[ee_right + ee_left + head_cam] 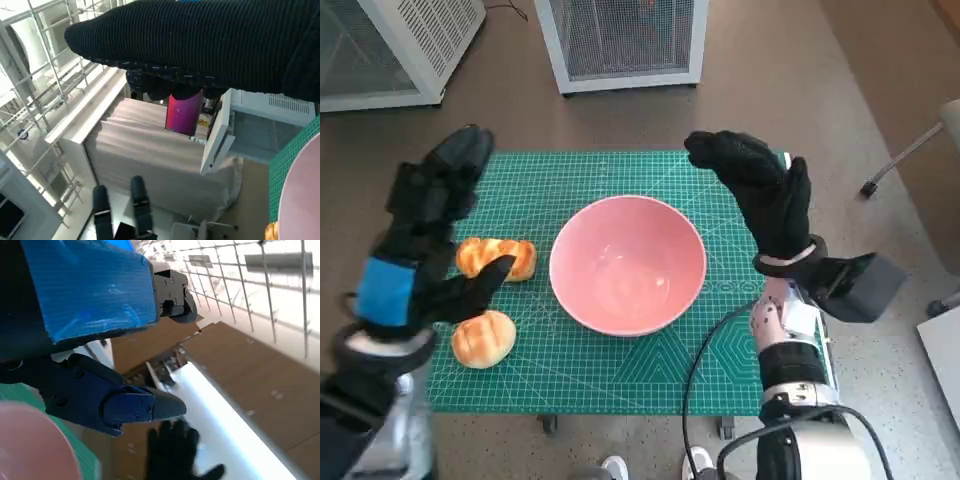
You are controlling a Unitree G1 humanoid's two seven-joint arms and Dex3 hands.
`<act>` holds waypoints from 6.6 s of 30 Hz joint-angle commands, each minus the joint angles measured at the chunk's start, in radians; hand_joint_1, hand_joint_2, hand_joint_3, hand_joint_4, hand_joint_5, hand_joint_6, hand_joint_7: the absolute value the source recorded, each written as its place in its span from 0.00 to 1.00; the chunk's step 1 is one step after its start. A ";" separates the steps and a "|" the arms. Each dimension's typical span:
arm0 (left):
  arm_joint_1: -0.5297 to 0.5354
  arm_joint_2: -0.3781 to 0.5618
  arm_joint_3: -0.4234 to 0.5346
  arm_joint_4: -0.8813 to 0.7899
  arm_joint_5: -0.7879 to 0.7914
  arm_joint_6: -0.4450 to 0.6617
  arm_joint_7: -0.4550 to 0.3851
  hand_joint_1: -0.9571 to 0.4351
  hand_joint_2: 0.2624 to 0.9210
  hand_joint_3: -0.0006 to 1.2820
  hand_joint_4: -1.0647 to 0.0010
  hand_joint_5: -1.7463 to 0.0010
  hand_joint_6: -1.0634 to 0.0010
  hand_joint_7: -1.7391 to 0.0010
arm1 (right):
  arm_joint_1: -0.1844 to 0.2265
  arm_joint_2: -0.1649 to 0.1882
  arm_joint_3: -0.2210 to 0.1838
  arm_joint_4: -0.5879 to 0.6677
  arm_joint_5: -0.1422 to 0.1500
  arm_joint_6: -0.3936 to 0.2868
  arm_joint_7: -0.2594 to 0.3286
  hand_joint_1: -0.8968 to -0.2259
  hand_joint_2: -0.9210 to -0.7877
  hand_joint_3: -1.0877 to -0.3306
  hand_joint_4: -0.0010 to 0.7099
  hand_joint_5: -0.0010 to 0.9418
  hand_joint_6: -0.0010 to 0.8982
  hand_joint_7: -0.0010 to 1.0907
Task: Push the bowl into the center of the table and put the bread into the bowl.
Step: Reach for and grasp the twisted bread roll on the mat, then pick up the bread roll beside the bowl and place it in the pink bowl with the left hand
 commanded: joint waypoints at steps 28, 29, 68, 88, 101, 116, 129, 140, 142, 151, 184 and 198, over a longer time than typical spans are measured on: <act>0.022 0.436 -0.118 -0.249 0.493 0.698 -0.204 0.82 0.71 0.01 0.94 1.00 0.84 0.93 | 0.025 0.006 -0.001 0.002 0.057 0.050 0.045 0.42 0.00 0.65 0.35 0.00 0.40 0.00; 0.008 0.439 -0.140 -0.229 0.503 0.707 -0.207 0.82 0.71 0.01 0.93 1.00 0.83 0.94 | 0.024 0.005 -0.001 0.004 0.058 0.051 0.045 0.42 0.00 0.65 0.35 0.00 0.40 0.00; -0.434 0.283 -0.620 0.694 0.667 0.577 -0.250 0.72 0.77 0.01 0.91 1.00 0.79 0.99 | 0.047 -0.019 -0.012 -0.018 0.075 0.065 0.061 0.41 0.00 0.64 0.35 0.00 0.41 0.00; -0.513 0.229 -0.678 0.907 0.693 0.563 -0.284 0.71 0.81 0.02 0.89 0.99 0.74 0.98 | 0.059 -0.020 -0.013 -0.047 0.079 0.074 0.057 0.41 0.00 0.63 0.34 0.00 0.41 0.00; -0.540 0.187 -0.703 1.086 0.728 0.445 -0.153 0.71 0.85 0.03 0.73 0.98 0.60 0.96 | 0.073 -0.017 -0.006 -0.068 0.075 0.072 0.053 0.40 0.00 0.63 0.34 0.00 0.41 0.00; -0.542 0.184 -0.704 1.224 0.759 0.298 0.016 0.72 0.99 0.10 0.42 0.33 0.47 0.41 | 0.090 -0.017 -0.002 -0.114 0.081 0.097 0.049 0.42 0.00 0.62 0.34 0.00 0.41 0.00; -0.536 0.206 -0.684 1.187 0.762 0.297 0.008 0.69 1.00 0.10 0.46 0.24 0.44 0.33 | 0.093 -0.014 0.003 -0.121 0.086 0.102 0.051 0.42 0.00 0.62 0.33 0.00 0.40 0.00; -0.462 0.270 -0.601 0.802 0.772 0.435 -0.107 0.69 1.00 0.09 0.43 0.31 0.45 0.27 | 0.092 -0.014 0.001 -0.116 0.092 0.109 0.058 0.42 0.00 0.62 0.33 0.00 0.40 0.00; -0.433 0.276 -0.565 0.704 0.769 0.445 -0.099 0.69 1.00 0.09 0.41 0.33 0.44 0.28 | 0.092 -0.013 0.002 -0.115 0.090 0.109 0.057 0.42 0.00 0.62 0.33 0.00 0.40 0.00; -0.334 0.256 -0.437 0.375 0.773 0.416 -0.026 0.69 1.00 0.05 0.35 0.36 0.40 0.30 | 0.091 -0.010 0.004 -0.112 0.088 0.110 0.057 0.42 0.00 0.63 0.33 0.00 0.40 0.00; -0.296 0.102 -0.533 0.145 0.790 0.187 -0.071 0.69 1.00 0.03 0.36 0.27 0.31 0.45 | 0.114 -0.011 0.011 -0.138 0.104 0.119 0.066 0.43 0.00 0.63 0.34 0.00 0.41 0.00; -0.353 0.052 -0.571 0.294 0.794 0.112 -0.074 0.69 1.00 0.05 0.37 0.32 0.39 0.35 | 0.139 -0.011 0.017 -0.182 0.101 0.124 0.050 0.44 0.00 0.62 0.34 0.00 0.41 0.00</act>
